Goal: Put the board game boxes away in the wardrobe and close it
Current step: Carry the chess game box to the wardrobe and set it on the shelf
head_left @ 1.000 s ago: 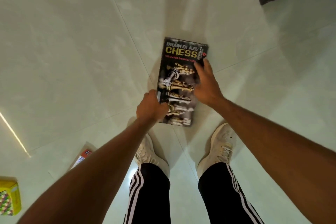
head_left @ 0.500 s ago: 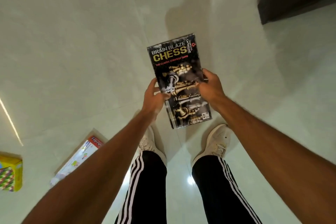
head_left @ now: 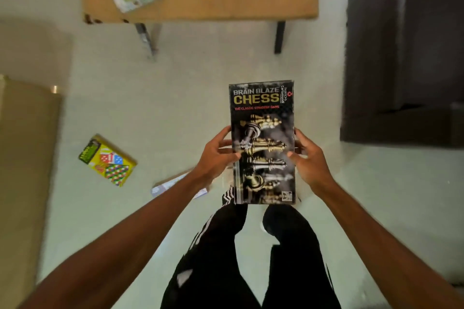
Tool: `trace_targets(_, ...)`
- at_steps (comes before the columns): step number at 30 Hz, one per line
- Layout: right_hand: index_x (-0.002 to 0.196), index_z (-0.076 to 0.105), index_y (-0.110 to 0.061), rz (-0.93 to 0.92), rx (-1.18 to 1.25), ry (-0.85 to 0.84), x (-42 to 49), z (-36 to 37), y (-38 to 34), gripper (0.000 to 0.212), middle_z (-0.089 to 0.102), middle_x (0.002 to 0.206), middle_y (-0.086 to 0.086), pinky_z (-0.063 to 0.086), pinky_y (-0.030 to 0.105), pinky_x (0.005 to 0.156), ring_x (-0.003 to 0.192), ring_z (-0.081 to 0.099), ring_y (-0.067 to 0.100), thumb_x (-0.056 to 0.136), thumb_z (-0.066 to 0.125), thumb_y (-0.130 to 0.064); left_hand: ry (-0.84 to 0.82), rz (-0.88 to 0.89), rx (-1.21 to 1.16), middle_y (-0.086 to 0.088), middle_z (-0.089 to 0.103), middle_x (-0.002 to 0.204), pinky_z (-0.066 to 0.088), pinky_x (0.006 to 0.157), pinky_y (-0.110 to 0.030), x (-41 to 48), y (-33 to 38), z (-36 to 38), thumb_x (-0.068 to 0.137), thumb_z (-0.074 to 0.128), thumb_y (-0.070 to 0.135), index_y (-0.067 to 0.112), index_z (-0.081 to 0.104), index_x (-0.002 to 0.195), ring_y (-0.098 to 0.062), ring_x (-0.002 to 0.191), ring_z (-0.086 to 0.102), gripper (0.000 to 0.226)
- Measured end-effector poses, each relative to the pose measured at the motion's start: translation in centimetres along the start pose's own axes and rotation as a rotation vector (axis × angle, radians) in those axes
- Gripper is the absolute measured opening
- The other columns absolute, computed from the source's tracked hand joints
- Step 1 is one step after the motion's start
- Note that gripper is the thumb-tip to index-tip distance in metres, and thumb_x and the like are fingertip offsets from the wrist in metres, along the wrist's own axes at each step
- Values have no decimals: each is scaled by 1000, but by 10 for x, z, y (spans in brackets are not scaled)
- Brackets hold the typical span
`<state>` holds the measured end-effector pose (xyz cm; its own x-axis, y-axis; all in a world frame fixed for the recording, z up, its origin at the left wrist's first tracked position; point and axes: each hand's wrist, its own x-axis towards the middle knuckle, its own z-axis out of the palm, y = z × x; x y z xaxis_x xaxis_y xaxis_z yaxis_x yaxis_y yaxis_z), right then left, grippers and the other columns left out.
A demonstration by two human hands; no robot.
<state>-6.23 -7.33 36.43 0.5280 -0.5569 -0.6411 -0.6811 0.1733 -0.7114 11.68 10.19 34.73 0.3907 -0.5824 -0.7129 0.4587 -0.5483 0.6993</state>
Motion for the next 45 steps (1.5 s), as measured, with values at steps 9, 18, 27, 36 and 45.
trace_targets(9,136,50,-33,-213,-106,-187,-46,93,-200,57,67,118,-4,58,37,84,104,66,20,88,63,-5,263,208,-108,-7,70,103,59,69,-31,-118,82,-141,78,59,-20,39,42,136,-19,89,69,85)
trace_targets(18,140,45,-30,-308,-274,-441,56,239,-359,61,70,107,-2,59,43,85,98,67,20,89,63,-3,527,240,-366,-13,70,107,57,62,-26,-101,126,-301,83,59,-18,31,45,143,-16,85,68,79)
trace_targets(27,140,44,-34,-405,-464,-607,178,421,-542,66,55,140,-4,44,50,106,128,52,19,80,70,-18,820,253,-540,-9,71,106,56,65,-28,-65,205,-507,81,62,-17,29,51,138,-17,85,69,74)
trace_targets(36,144,40,-20,-568,-564,-753,254,647,-693,66,52,142,0,48,26,99,120,56,14,86,69,-11,954,308,-714,-10,70,107,57,71,-32,-31,231,-739,82,62,-16,29,52,137,-16,88,68,72)
trace_targets(45,140,47,-21,-508,-502,-791,303,858,-850,63,68,120,-1,55,38,93,104,66,16,84,68,-2,964,297,-756,-10,71,111,60,75,-40,-24,290,-989,82,64,-14,37,55,130,-25,99,69,71)
